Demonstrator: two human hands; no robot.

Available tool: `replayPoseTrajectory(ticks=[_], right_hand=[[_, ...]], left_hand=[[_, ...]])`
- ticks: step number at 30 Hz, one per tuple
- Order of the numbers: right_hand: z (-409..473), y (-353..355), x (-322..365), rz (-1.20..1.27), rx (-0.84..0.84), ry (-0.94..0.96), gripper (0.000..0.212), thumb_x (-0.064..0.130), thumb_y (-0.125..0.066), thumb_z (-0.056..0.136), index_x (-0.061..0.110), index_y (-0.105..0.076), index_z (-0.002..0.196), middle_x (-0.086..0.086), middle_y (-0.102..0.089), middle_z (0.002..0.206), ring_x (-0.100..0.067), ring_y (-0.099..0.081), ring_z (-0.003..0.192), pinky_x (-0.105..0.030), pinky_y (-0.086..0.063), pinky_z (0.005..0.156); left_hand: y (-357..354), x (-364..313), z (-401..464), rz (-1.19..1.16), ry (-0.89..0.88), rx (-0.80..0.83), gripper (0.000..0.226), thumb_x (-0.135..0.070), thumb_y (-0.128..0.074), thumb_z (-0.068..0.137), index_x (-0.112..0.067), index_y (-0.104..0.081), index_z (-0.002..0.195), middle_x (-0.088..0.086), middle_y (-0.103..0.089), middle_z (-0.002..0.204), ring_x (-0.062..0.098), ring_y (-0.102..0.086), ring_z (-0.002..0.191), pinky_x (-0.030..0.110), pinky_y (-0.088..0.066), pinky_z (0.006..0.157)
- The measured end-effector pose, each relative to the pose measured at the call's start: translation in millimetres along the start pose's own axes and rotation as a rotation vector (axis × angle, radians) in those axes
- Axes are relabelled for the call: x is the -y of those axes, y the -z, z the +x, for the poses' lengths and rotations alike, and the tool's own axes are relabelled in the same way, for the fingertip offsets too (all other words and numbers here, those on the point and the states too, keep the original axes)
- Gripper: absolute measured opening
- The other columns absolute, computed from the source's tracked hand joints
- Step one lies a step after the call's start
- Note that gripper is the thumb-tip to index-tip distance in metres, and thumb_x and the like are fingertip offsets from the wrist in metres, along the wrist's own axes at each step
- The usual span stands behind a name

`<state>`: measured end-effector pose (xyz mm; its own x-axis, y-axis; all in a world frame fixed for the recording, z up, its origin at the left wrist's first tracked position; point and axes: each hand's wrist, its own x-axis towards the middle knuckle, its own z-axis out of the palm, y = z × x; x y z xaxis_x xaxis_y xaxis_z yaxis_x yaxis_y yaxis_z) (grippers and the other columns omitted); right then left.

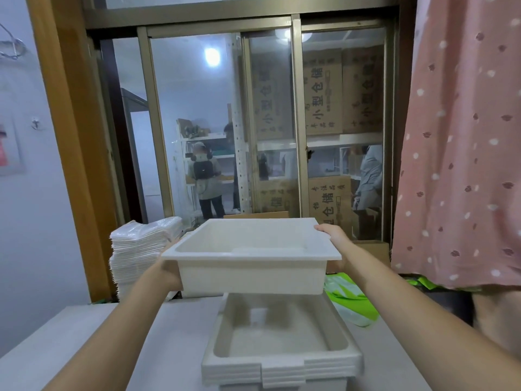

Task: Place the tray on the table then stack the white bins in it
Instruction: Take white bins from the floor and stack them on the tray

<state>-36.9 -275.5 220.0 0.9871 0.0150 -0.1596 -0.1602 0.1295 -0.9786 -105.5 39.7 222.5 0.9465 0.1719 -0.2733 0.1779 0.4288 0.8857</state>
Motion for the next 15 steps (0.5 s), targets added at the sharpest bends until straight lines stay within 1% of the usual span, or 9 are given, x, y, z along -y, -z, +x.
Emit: replayPoseTrajectory(ticks=[1, 3, 5, 6, 7, 8, 10, 13, 15], right_hand=[[3, 1, 0, 0.032, -0.016, -0.011, 0.032, 0.032, -0.039, 0.098, 0.008, -0.056, 0.084, -0.010, -0.067, 0.049, -0.024, -0.065, 0.043, -0.030, -0.043, 0.061], [4, -2, 1, 0.095, -0.024, -0.035, 0.034, 0.036, -0.039, 0.096, 0.009, -0.058, 0.091, -0.011, -0.071, 0.059, -0.027, -0.066, 0.061, -0.030, -0.045, 0.062], [4, -5, 1, 0.173, -0.025, -0.052, 0.038, 0.041, -0.042, 0.091, 0.012, -0.061, 0.105, -0.012, -0.074, 0.086, -0.028, -0.064, 0.079, -0.030, -0.048, 0.063], [8, -6, -1, 0.188, -0.041, -0.052, 0.043, 0.043, -0.044, 0.087, 0.013, -0.061, 0.114, -0.011, -0.072, 0.100, -0.029, -0.064, 0.086, -0.030, -0.050, 0.063], [9, -10, -3, 0.219, -0.032, -0.069, 0.047, 0.043, -0.047, 0.085, 0.014, -0.060, 0.118, -0.011, -0.070, 0.107, -0.029, -0.065, 0.090, -0.031, -0.052, 0.064], [5, -14, -4, 0.234, -0.033, -0.081, 0.044, 0.042, -0.048, 0.085, 0.012, -0.060, 0.114, -0.011, -0.070, 0.104, -0.029, -0.065, 0.088, -0.031, -0.052, 0.063], [-1, -23, -7, 0.259, -0.052, -0.076, 0.029, 0.037, -0.045, 0.093, 0.010, -0.057, 0.095, -0.011, -0.065, 0.087, -0.027, -0.061, 0.076, -0.032, -0.049, 0.062], [-1, -32, -16, 0.285, -0.095, -0.083, 0.024, 0.033, -0.046, 0.094, 0.011, -0.051, 0.087, -0.010, -0.060, 0.080, -0.026, -0.056, 0.070, -0.034, -0.048, 0.061], [-6, -35, -19, 0.321, -0.089, -0.050, 0.023, 0.033, -0.047, 0.092, 0.011, -0.054, 0.095, -0.011, -0.063, 0.087, -0.027, -0.060, 0.075, -0.035, -0.052, 0.067]], left_hand=[[-1, 4, 4, -0.011, 0.006, -0.019, 0.010, -0.025, -0.060, 0.069, -0.016, -0.063, 0.073, 0.002, -0.062, 0.061, 0.022, -0.064, 0.053, 0.024, -0.053, 0.053], [0, 8, 10, -0.125, 0.061, -0.101, 0.038, -0.044, -0.056, 0.080, -0.014, -0.060, 0.102, 0.009, -0.064, 0.097, 0.030, -0.065, 0.088, 0.038, -0.055, 0.073], [-2, 15, 20, -0.310, 0.065, -0.242, 0.064, -0.057, -0.043, 0.085, -0.013, -0.048, 0.131, 0.017, -0.053, 0.129, 0.037, -0.057, 0.114, 0.045, -0.050, 0.093], [-11, 19, 16, -0.354, 0.052, -0.307, 0.068, -0.058, -0.042, 0.084, -0.016, -0.044, 0.137, 0.014, -0.048, 0.137, 0.036, -0.054, 0.119, 0.045, -0.048, 0.097], [-21, 24, 14, -0.380, 0.022, -0.348, 0.069, -0.059, -0.042, 0.082, -0.021, -0.044, 0.139, 0.009, -0.047, 0.139, 0.035, -0.053, 0.120, 0.043, -0.047, 0.095], [-34, 29, 7, -0.408, -0.009, -0.372, 0.068, -0.060, -0.044, 0.079, -0.025, -0.045, 0.138, 0.005, -0.051, 0.137, 0.034, -0.054, 0.116, 0.042, -0.048, 0.091], [-59, 38, 1, -0.434, -0.043, -0.380, 0.077, -0.063, -0.045, 0.071, -0.029, -0.041, 0.140, 0.002, -0.058, 0.131, 0.033, -0.059, 0.105, 0.042, -0.050, 0.084], [-94, 46, 2, -0.343, -0.105, -0.402, 0.096, -0.071, -0.038, 0.063, -0.029, -0.024, 0.149, 0.004, -0.038, 0.151, 0.035, -0.045, 0.129, 0.052, -0.039, 0.104], [-107, 48, -3, -0.314, -0.100, -0.457, 0.092, -0.072, -0.039, 0.070, -0.026, -0.021, 0.148, 0.008, -0.030, 0.152, 0.036, -0.035, 0.135, 0.052, -0.031, 0.110]])
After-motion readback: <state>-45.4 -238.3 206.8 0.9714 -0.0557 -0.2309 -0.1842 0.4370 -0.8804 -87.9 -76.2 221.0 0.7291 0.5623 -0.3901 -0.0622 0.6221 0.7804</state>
